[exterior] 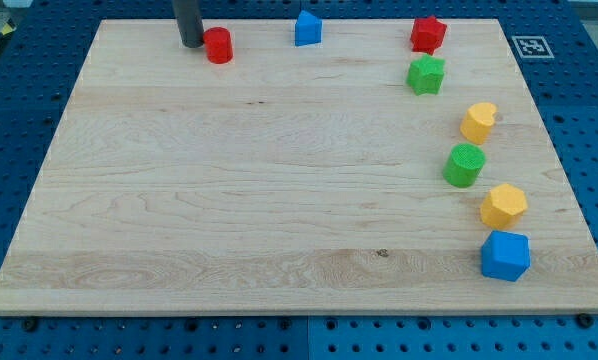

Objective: Place the red circle parallel to yellow heart

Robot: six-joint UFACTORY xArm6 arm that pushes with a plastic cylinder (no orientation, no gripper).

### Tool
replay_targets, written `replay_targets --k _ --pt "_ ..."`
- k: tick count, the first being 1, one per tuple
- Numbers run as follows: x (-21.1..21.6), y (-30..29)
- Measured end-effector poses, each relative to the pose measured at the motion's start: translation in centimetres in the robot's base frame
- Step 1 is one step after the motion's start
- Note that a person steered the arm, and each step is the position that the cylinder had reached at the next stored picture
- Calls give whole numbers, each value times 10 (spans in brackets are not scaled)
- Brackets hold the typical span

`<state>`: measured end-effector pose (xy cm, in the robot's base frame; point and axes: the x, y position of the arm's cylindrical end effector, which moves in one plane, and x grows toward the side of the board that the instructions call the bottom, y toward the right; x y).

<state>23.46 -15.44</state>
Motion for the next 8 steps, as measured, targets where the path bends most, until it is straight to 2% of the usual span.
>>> replay_targets --k 2,3,5,8 --pt "-4 10" --pt "-1 35" --pt "39 47" --pt "80 126"
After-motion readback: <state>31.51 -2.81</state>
